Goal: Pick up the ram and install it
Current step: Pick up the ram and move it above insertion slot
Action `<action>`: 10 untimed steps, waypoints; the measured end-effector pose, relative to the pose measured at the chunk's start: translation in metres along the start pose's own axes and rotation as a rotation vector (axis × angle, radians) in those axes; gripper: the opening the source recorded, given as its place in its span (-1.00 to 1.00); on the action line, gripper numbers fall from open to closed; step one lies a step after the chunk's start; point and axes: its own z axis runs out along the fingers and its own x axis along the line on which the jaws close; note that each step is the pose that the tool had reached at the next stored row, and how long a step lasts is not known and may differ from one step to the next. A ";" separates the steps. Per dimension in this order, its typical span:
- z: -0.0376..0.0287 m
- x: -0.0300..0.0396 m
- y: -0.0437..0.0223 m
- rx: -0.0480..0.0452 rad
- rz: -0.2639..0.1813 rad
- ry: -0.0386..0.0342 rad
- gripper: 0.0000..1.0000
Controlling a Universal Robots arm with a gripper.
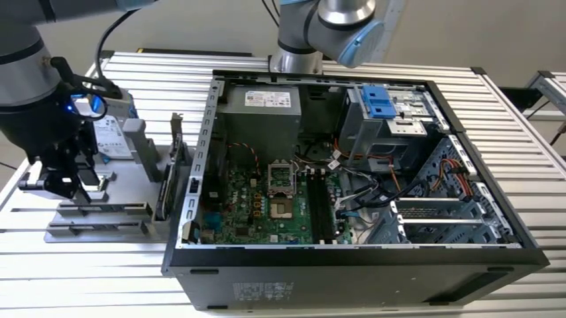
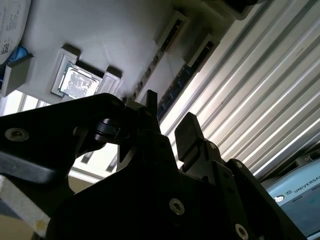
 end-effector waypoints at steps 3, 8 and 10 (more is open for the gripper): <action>0.0020 -0.0005 0.0000 -0.0001 0.000 0.0020 1.00; 0.0055 -0.0016 -0.0001 -0.0002 0.000 0.0039 1.00; 0.0067 -0.0019 -0.0001 -0.0002 0.000 0.0048 1.00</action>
